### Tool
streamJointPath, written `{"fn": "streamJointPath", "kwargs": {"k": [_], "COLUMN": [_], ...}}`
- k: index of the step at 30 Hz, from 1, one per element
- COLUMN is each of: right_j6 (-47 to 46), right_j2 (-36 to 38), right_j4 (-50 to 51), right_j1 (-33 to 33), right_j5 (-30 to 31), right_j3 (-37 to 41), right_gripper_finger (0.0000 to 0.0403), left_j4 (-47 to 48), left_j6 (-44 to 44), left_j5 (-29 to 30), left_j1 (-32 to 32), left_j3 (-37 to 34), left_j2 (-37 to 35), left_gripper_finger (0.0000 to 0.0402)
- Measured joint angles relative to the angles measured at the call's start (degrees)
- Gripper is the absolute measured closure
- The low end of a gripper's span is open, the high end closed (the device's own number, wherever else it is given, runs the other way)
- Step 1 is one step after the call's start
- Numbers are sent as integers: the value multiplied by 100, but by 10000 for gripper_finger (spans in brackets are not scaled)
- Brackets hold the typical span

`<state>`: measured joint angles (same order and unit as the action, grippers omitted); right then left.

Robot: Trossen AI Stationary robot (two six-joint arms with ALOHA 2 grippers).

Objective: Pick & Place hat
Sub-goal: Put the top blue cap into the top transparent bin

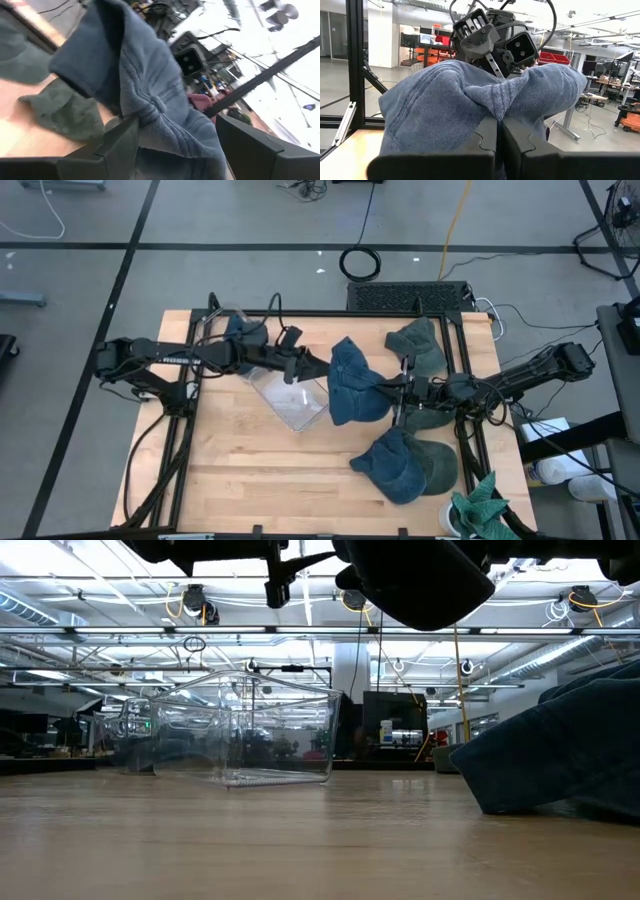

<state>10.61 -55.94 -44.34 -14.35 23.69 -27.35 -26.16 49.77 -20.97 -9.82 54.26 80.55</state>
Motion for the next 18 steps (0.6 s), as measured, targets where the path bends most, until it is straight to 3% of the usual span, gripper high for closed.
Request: {"fn": "streamJointPath", "kwargs": {"k": [4,12,18], "right_j6": [-2,-3,-4], "right_j2": [0,0,0], "right_j4": [0,1,0], "right_j1": [0,0,0], "right_j5": [2,2,2], "right_j3": [0,0,0], "right_gripper_finger": [403,403,403], "left_j4": [220,818,572], "left_j6": [31,291,349], "left_j5": [414,485,716], "left_j1": [88,85,84], "left_j3": [0,0,0], "left_j2": [0,1,2], "left_gripper_finger": [133,133,133]}}
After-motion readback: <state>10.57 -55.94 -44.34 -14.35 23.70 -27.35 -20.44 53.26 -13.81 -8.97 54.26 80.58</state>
